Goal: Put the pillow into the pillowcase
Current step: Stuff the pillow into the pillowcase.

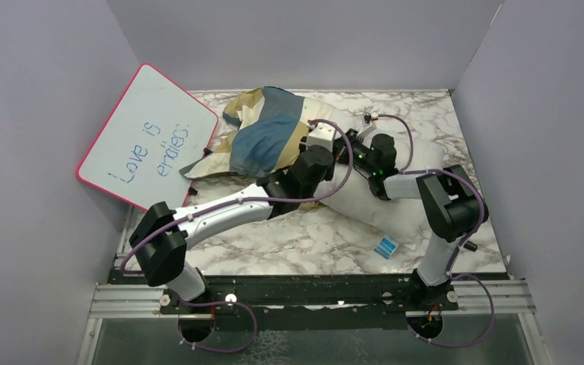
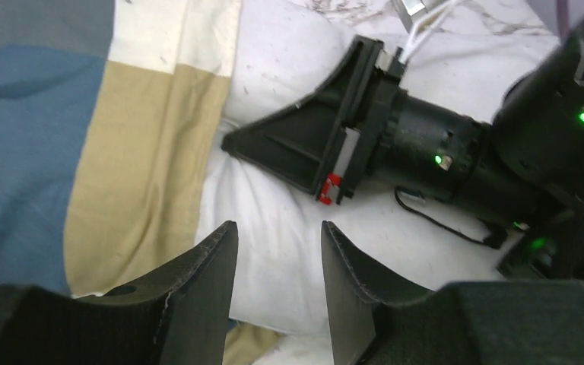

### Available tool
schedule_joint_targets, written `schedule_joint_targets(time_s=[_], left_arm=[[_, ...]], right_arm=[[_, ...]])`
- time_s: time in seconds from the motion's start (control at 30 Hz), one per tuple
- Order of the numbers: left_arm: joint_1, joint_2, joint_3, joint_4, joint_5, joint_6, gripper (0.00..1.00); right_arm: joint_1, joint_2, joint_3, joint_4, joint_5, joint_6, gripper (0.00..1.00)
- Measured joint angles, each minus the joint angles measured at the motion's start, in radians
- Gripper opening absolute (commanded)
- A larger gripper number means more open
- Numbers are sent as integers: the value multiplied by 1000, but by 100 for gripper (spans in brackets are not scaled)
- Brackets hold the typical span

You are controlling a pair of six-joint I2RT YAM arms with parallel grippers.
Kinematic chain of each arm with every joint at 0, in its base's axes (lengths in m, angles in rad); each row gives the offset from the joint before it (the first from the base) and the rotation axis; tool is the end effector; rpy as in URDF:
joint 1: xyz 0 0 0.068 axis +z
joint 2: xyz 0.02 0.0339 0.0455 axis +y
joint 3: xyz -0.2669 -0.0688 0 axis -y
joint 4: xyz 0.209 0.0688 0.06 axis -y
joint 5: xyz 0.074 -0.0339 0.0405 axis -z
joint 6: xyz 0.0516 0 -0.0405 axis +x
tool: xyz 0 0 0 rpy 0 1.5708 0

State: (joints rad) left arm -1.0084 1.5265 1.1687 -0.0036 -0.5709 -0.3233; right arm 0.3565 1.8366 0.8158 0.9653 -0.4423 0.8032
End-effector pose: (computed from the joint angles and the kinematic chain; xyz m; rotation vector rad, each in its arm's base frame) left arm 0.2021 -0.2684 0.3216 0.2682 1.8698 -0.3630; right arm 0.3399 0.1502 0.2175 0.0244 1.7727 1.2249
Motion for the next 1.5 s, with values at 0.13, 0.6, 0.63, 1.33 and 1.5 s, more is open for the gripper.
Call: schedule_joint_targets(time_s=[0.13, 0.6, 0.63, 1.33, 1.5], left_arm=[[43, 95, 117, -34, -32, 72, 45], [138, 362, 383, -140, -74, 248, 53], [143, 367, 385, -145, -74, 251, 53], [106, 384, 373, -109, 47, 267, 0], [120, 275, 195, 37, 158, 127, 0]], right_arm=[[1, -7, -3, -5, 0, -4, 0], [3, -19, -5, -21, 1, -12, 0], [3, -19, -5, -21, 1, -12, 0], [2, -17, -6, -24, 1, -6, 0], [3, -17, -6, -24, 0, 1, 0]])
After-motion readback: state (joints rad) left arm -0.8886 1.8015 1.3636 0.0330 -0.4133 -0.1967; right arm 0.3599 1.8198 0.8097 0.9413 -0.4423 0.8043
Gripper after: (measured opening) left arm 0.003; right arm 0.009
